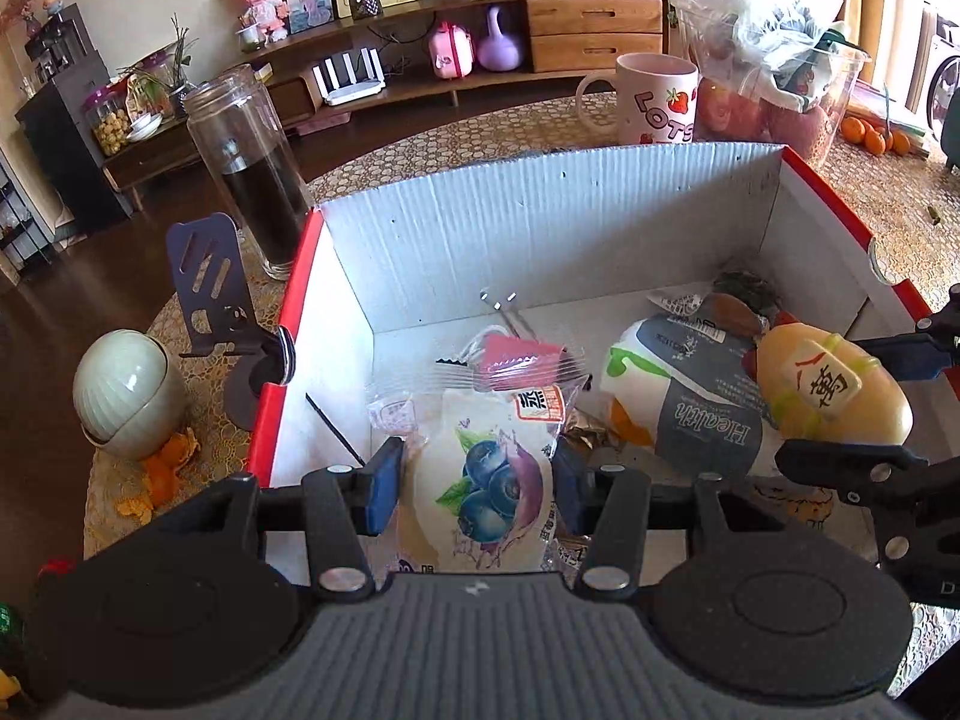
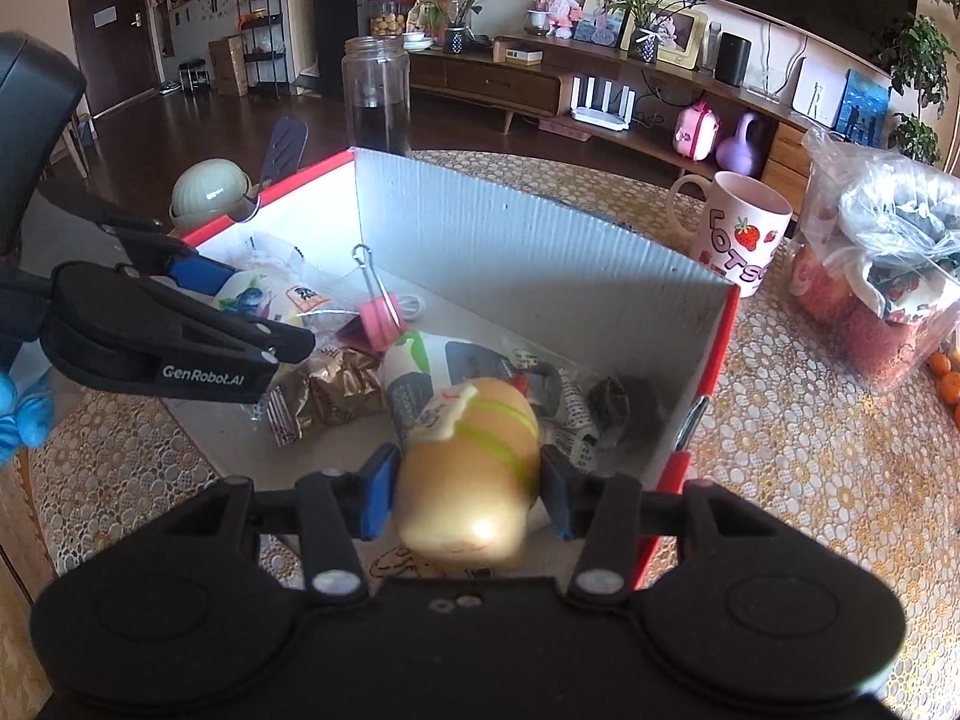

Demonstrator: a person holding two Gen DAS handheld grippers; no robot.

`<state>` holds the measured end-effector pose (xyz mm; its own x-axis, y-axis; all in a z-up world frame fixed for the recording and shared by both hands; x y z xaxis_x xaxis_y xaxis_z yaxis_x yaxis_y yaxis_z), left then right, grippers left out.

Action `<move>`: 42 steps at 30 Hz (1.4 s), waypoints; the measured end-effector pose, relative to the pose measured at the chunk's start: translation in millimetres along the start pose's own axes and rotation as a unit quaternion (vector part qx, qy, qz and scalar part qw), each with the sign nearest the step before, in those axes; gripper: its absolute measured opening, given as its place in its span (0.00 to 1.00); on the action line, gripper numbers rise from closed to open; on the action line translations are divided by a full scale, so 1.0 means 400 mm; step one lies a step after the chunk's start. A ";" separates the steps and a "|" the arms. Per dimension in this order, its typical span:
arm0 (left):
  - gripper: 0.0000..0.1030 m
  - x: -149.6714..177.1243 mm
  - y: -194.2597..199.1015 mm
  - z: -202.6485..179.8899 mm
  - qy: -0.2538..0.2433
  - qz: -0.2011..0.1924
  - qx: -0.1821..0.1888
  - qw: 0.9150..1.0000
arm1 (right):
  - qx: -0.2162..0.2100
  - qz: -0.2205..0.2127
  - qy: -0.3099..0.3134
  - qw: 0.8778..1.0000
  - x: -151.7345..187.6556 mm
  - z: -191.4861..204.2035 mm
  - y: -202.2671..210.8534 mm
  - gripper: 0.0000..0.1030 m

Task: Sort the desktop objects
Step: 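Open left tool to drop the blueberry bag while right tool releases the pig figurine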

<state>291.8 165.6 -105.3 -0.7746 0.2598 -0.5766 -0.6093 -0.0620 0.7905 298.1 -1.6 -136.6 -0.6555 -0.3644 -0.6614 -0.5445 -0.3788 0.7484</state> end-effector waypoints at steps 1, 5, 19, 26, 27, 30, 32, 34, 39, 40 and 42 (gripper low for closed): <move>0.49 0.002 -0.003 -0.002 0.000 0.002 0.000 1.000 | 0.000 -0.001 -0.001 1.000 0.003 -0.001 0.000 0.48; 0.49 0.006 -0.007 -0.004 -0.002 0.003 0.000 1.000 | -0.002 0.002 -0.008 1.000 0.003 -0.008 0.001 0.51; 0.63 0.004 0.032 0.004 0.043 -0.008 0.001 0.999 | -0.013 -0.020 -0.020 0.999 0.000 -0.030 0.049 0.64; 0.64 -0.008 0.123 -0.009 0.050 -0.061 -0.002 0.997 | -0.023 -0.049 -0.025 0.998 -0.010 -0.049 0.106 0.73; 0.66 -0.010 0.138 -0.012 0.052 -0.068 -0.003 0.996 | -0.024 -0.053 -0.026 0.998 -0.010 -0.052 0.115 0.74; 0.69 -0.012 0.181 -0.024 0.055 -0.086 -0.010 0.995 | -0.031 -0.062 -0.027 0.997 -0.006 -0.056 0.144 0.75; 0.69 -0.012 0.208 -0.032 0.055 -0.097 -0.011 0.994 | -0.034 -0.068 -0.024 0.997 -0.002 -0.055 0.164 0.76; 0.69 -0.011 0.234 -0.039 0.057 -0.106 -0.013 0.993 | -0.036 -0.076 -0.016 0.996 0.002 -0.053 0.185 0.78; 0.77 -0.006 0.304 -0.063 0.050 -0.137 -0.032 0.989 | -0.042 -0.104 0.008 0.994 0.015 -0.043 0.242 0.83; 0.78 -0.005 0.316 -0.067 0.050 -0.143 -0.034 0.988 | -0.044 -0.108 0.011 0.993 0.018 -0.041 0.252 0.84; 0.78 0.001 0.336 -0.074 0.052 -0.148 -0.042 0.987 | -0.047 -0.117 0.016 0.992 0.021 -0.038 0.272 0.86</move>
<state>204.4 128.8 -5.5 -0.5712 0.1793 -0.8010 -0.8199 -0.0788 0.5671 241.1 -58.8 -61.5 -0.4993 -0.2822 -0.8192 -0.6278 -0.5338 0.5665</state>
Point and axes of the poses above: each gripper's, at about its wrist camera, not at the fingertips, and y roughly against the way its jaws point, z to its left, x to its underside, the point moved 7 cm from there along -y, roughly the way its jaws point, and after that the axes turned 5 degrees about -y, right-handed, at the moved point
